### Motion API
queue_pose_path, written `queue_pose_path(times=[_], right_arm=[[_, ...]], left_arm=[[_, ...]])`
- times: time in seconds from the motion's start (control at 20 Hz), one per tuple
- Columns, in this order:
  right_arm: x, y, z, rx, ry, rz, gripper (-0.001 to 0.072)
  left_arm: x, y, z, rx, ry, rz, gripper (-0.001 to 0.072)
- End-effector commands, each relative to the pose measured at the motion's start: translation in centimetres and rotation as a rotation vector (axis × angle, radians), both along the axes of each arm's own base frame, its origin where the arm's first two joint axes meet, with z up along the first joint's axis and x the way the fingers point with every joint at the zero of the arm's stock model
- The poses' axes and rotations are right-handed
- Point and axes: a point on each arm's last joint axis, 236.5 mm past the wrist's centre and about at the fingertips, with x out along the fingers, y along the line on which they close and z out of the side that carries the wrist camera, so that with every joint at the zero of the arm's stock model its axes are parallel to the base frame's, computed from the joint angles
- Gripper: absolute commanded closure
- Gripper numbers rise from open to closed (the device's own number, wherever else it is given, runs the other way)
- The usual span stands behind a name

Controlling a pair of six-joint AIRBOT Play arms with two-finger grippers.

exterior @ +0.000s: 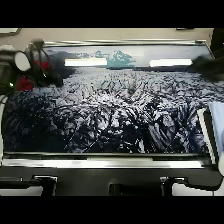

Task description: Fold the clothes and pants, and hang the long-sleeved shirts on hangers.

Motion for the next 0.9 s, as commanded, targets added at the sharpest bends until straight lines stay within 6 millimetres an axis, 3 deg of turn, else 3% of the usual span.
queue_pose_path(times=[0.0, 0.15, 0.3, 0.85], right_arm=[[-5.0, 9.0, -8.1, 0.038, 0.326, 0.161, 0.0057], [-4.2, 8.5, -9.1, 0.051, 0.325, 0.051, 0.0052], [-3.9, 8.3, -9.2, 0.043, 0.316, 0.045, 0.0029], [-3.9, 8.3, -9.2, 0.044, 0.315, 0.044, 0.0030]], left_arm=[[-4.1, -1.4, -5.3, -0.100, 0.120, 0.062, -0.0004], [-4.3, 0.2, -5.7, -0.055, 0.052, 0.105, -0.0004], [-4.4, 0.4, -5.7, -0.022, 0.052, 0.034, -0.0004], [-4.4, 0.3, -5.7, -0.022, 0.052, 0.031, -0.0004]])
